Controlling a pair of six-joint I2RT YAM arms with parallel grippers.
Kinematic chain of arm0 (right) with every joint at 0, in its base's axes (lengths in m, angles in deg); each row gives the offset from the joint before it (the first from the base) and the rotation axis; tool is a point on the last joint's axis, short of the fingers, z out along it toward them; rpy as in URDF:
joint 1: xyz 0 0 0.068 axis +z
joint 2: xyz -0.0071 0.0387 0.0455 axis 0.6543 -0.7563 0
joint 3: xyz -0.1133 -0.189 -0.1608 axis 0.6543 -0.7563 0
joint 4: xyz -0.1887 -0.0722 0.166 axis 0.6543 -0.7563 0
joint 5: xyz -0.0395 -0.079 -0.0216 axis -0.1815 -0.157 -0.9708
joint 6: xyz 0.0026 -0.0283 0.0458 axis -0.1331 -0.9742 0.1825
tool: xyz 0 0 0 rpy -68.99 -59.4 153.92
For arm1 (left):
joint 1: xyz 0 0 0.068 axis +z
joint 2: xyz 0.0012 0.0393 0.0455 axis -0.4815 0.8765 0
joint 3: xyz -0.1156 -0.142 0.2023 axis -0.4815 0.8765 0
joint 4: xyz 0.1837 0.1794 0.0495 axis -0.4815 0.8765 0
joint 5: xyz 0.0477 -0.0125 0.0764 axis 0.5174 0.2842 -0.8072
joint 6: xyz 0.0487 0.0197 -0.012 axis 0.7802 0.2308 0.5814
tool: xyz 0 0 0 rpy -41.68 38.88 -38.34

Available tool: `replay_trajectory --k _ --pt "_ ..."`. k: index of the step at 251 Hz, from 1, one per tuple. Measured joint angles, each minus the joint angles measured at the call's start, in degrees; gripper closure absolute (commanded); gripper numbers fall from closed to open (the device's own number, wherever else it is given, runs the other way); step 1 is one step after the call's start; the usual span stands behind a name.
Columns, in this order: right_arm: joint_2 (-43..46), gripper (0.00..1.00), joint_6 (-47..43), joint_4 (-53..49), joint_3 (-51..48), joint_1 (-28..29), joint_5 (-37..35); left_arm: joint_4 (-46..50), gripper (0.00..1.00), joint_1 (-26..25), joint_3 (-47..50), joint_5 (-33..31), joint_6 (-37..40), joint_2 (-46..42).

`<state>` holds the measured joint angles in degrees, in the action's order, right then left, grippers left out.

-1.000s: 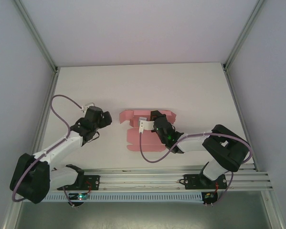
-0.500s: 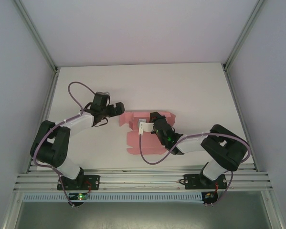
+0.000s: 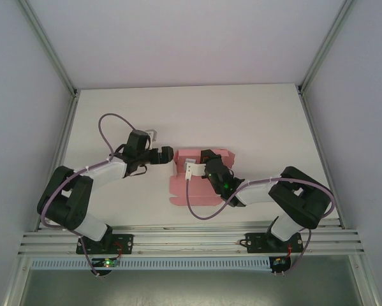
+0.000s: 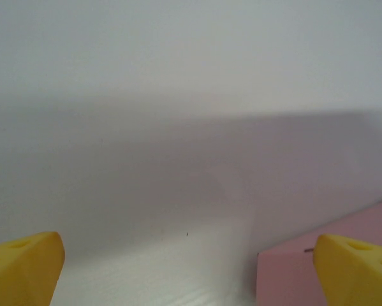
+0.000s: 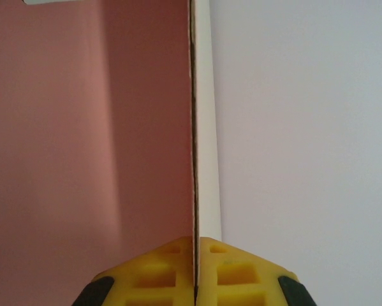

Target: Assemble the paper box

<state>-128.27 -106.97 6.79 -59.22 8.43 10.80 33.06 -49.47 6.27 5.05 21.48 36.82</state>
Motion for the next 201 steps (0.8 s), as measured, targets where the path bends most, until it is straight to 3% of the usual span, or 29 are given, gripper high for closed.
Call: replay_trajectory --k 89,126,201 --pt "0.0 1.0 0.2 -0.9 0.0 0.0 -0.2 -5.09 0.0 -4.11 7.69 0.37 3.23 -6.27" --pt "0.0 1.0 0.42 -1.03 0.0 0.2 -0.94 -10.12 0.11 -5.16 11.65 1.53 4.83 -9.01" --pt "0.0 1.0 1.46 -1.38 0.02 1.22 -2.69 -18.64 0.27 -5.64 12.83 5.81 8.28 -6.34"
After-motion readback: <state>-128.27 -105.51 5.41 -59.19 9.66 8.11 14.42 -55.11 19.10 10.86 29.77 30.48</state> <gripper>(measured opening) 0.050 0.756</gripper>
